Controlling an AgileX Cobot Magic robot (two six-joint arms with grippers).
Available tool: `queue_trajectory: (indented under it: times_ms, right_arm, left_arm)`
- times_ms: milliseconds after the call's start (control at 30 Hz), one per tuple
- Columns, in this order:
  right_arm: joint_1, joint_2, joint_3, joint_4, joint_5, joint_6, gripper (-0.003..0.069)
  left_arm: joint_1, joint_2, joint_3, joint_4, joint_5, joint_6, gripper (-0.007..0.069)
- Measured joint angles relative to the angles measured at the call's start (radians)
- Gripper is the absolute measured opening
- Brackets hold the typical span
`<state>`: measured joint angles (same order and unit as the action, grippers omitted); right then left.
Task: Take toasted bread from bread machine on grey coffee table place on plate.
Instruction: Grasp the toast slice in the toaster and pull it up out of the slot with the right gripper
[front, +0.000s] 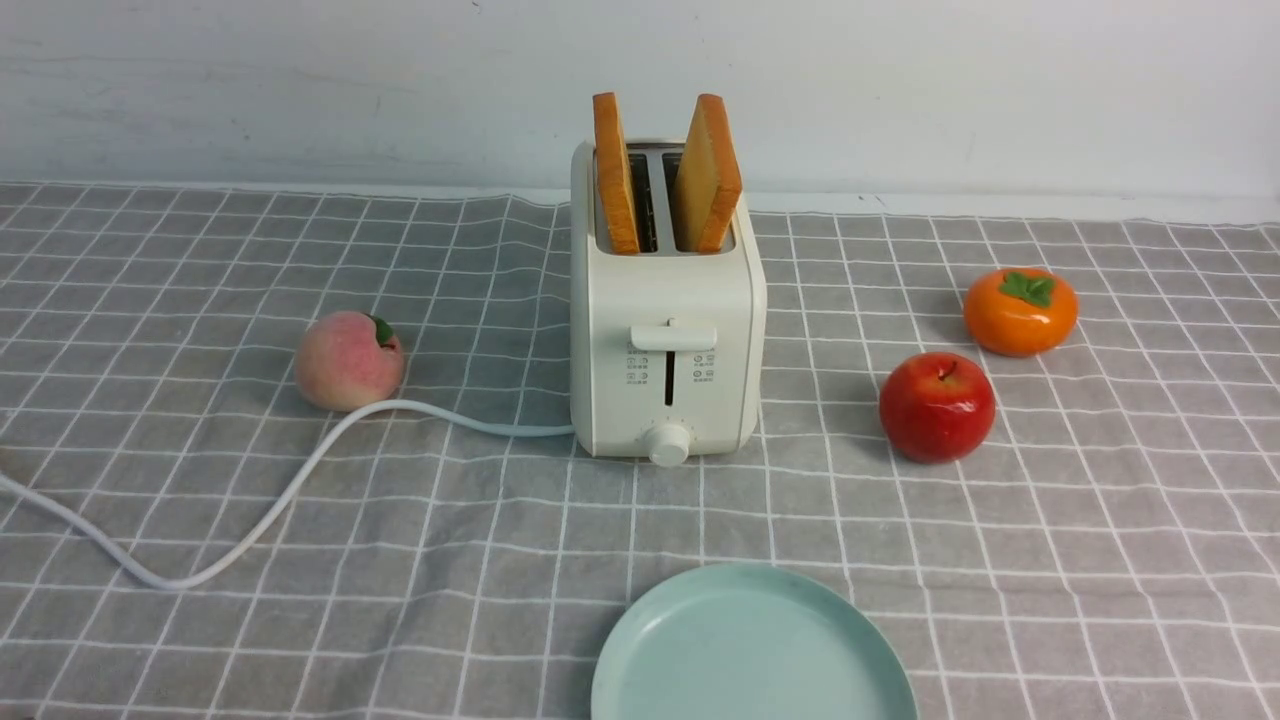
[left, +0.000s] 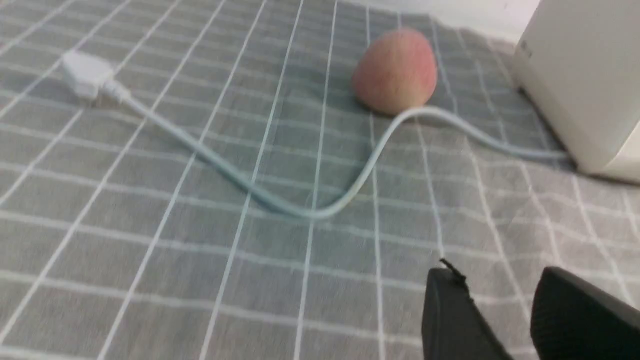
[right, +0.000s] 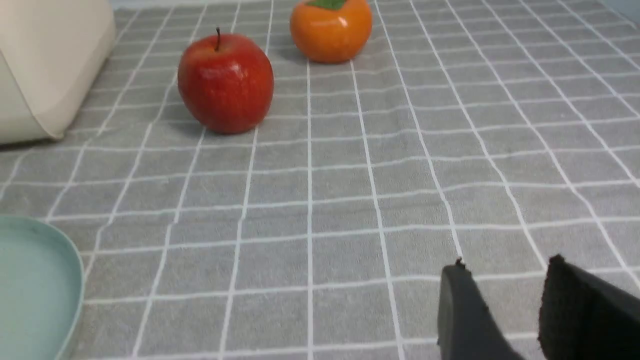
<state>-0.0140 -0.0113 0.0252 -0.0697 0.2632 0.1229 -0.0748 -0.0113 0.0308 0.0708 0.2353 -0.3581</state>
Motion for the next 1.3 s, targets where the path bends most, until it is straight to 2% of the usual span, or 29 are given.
queue_trajectory:
  times_ms: [167,367,533,667,700,733,767,833,900,1067,1133,1300]
  right_arm:
    - [0.000,0.000,0.000,0.021,-0.263,0.051,0.0240]
    - [0.000,0.000,0.000,0.028,-0.486,0.090,0.0240]
    - [0.000,0.000,0.000,0.070,-0.696,0.206,0.0240]
    - [0.000,0.000,0.000,0.135,-0.778,0.227,0.0240]
    - [0.000,0.000,0.000,0.146,-0.783,0.228,0.0240]
    - [0.000,0.000,-0.009,0.175,-0.793,0.238,0.0240]
    - [0.000,0.000,-0.015,0.185,-0.793,0.239,0.0240]
    - [0.000,0.004,-0.097,0.232,-0.776,0.225,0.0240]
    - [0.000,0.029,-0.198,0.242,-0.752,0.163,0.0240]
    - [0.000,0.169,-0.441,0.206,-0.652,0.062,0.0240]
    - [0.000,0.285,-0.562,0.164,-0.564,0.049,0.0240]
    - [0.000,0.498,-0.696,0.131,-0.311,0.043,0.0240]
  left_arm:
    - [0.000,0.000,0.000,0.000,-0.179,0.000,0.0238]
    - [0.000,0.000,0.000,0.000,-0.203,0.000,0.0238]
    - [0.000,0.000,0.000,-0.046,-0.223,-0.051,0.0238]
    - [0.000,0.000,0.000,-0.196,-0.337,-0.239,0.0238]
    - [0.000,0.000,0.000,-0.202,-0.345,-0.258,0.0238]
    - [0.000,0.000,0.000,-0.231,-0.415,-0.309,0.0238]
    - [0.000,0.000,0.000,-0.236,-0.438,-0.318,0.0238]
    - [0.000,0.000,-0.004,-0.239,-0.582,-0.340,0.0238]
    - [0.000,0.000,-0.042,-0.236,-0.606,-0.345,0.0238]
    - [0.000,0.084,-0.281,-0.244,-0.511,-0.345,0.0238]
    - [0.000,0.207,-0.476,-0.226,-0.347,-0.297,0.0238]
    - [0.000,0.450,-0.683,-0.180,0.020,-0.216,0.0238]
